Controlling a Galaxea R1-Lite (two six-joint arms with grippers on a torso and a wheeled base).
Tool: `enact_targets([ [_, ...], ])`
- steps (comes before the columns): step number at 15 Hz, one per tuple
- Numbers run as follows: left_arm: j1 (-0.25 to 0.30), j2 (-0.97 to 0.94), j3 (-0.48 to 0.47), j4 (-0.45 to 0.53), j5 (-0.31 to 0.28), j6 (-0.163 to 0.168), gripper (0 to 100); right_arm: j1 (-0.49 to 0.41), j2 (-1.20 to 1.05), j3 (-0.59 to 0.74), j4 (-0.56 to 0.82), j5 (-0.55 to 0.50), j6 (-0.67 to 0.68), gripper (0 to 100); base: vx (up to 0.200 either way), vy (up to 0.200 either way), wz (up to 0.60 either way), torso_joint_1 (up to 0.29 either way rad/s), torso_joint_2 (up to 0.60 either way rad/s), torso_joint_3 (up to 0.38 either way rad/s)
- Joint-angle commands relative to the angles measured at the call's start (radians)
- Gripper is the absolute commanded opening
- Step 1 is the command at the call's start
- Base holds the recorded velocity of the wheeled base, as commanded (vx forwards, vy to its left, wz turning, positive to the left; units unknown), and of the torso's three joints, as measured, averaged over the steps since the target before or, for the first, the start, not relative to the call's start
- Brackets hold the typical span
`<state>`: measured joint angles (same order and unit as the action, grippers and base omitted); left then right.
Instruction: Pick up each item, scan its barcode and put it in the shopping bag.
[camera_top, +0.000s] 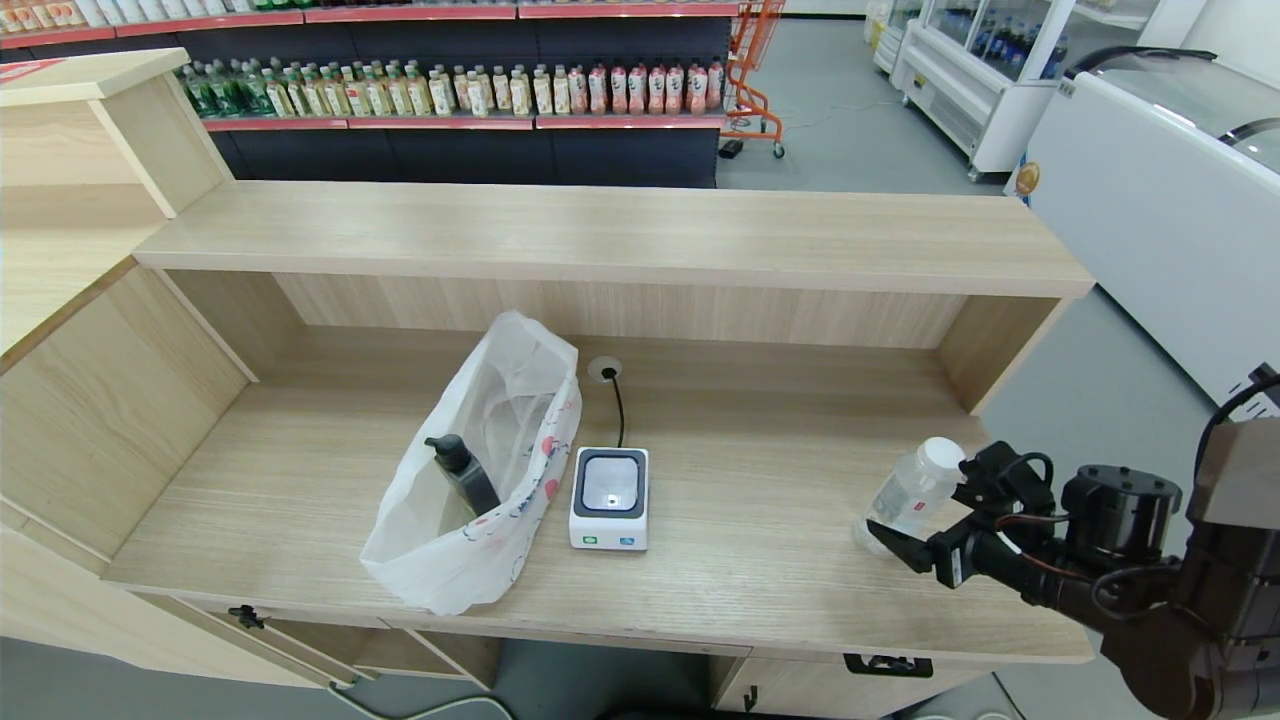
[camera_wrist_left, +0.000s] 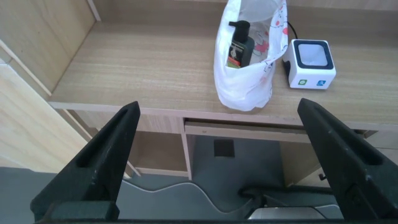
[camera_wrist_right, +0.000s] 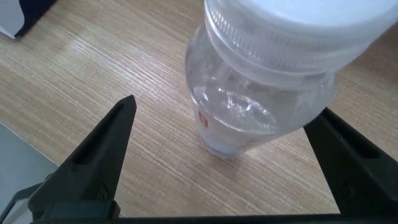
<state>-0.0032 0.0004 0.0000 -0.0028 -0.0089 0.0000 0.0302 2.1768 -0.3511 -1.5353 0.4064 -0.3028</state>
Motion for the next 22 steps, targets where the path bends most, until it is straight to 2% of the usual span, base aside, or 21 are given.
enact_targets([
  [1,0.000,0.001,0.000,0.000,0.000,0.000,100,0.005,0.017,-0.014,-0.005,0.000,0.001,100,0.000,0.000,0.00,0.000,0.00,0.000],
  [6,0.000,0.001,0.000,0.000,0.000,0.000,100,0.013,0.046,-0.080,-0.005,0.000,0.001,100,0.000,0.000,0.00,0.000,0.00,0.000],
  [7,0.000,0.000,0.000,0.000,0.000,0.000,100,0.016,0.052,-0.089,-0.005,0.000,0.001,0,0.000,0.000,0.00,0.000,0.00,0.000],
  [18,0.000,0.001,0.000,0.000,0.000,0.000,100,0.016,0.083,-0.108,-0.005,-0.001,-0.052,0,0.000,0.000,0.00,0.000,0.00,0.000],
  [22,0.000,0.001,0.000,0.000,0.000,0.000,100,-0.003,0.058,-0.106,0.021,-0.001,-0.022,0,0.000,0.000,0.00,0.000,0.00,0.000],
])
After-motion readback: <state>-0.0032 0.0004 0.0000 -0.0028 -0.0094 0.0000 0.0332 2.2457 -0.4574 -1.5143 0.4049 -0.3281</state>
